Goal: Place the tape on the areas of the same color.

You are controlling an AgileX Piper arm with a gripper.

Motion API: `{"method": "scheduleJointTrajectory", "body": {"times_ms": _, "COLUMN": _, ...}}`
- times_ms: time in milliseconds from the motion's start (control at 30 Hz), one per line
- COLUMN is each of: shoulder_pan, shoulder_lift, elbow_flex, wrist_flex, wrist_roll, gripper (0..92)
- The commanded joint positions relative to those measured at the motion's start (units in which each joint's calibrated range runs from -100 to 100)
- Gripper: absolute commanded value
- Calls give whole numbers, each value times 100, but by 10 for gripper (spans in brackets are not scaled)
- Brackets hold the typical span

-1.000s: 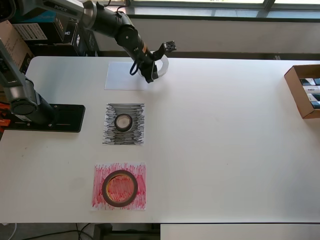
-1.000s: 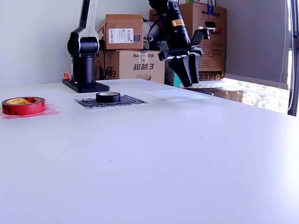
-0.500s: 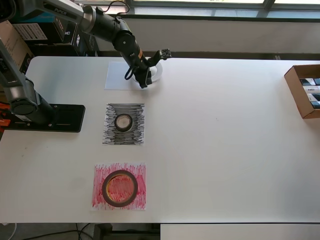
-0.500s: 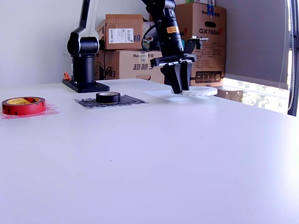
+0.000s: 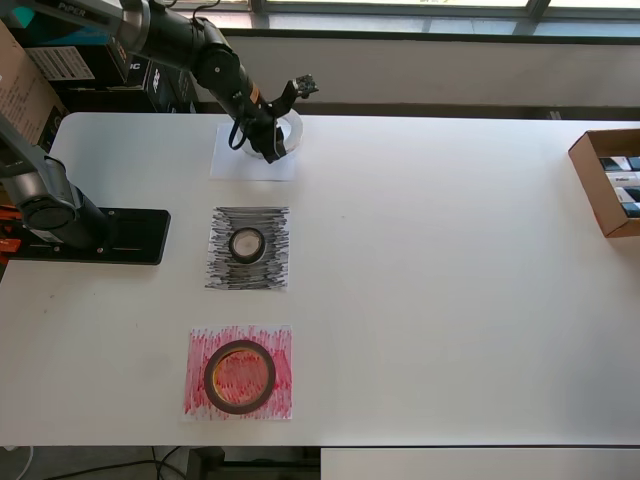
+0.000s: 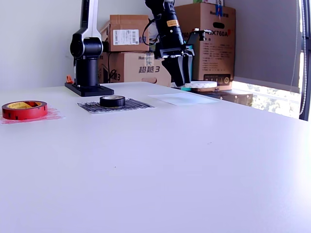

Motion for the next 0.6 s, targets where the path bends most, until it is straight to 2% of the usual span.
{"method": "scheduleJointTrajectory", "body": {"times_ms": 0, "shoulder_pan": -27, "shoulder_lift": -14, "elbow_flex": -9, "wrist_flex": -38, "wrist_roll": -241, "gripper": 48}}
{"method": "scheduleJointTrajectory", "body": {"times_ms": 400, "shoulder_pan": -27, "shoulder_lift": -14, "elbow_flex": 355, "wrist_flex": -38, "wrist_roll": -953, "gripper": 48}}
{"method": "scheduleJointTrajectory", "body": {"times_ms": 567, "shoulder_pan": -19, "shoulder_lift": -14, "elbow_flex": 373, "wrist_flex": -38, "wrist_roll": -1011, "gripper": 48}}
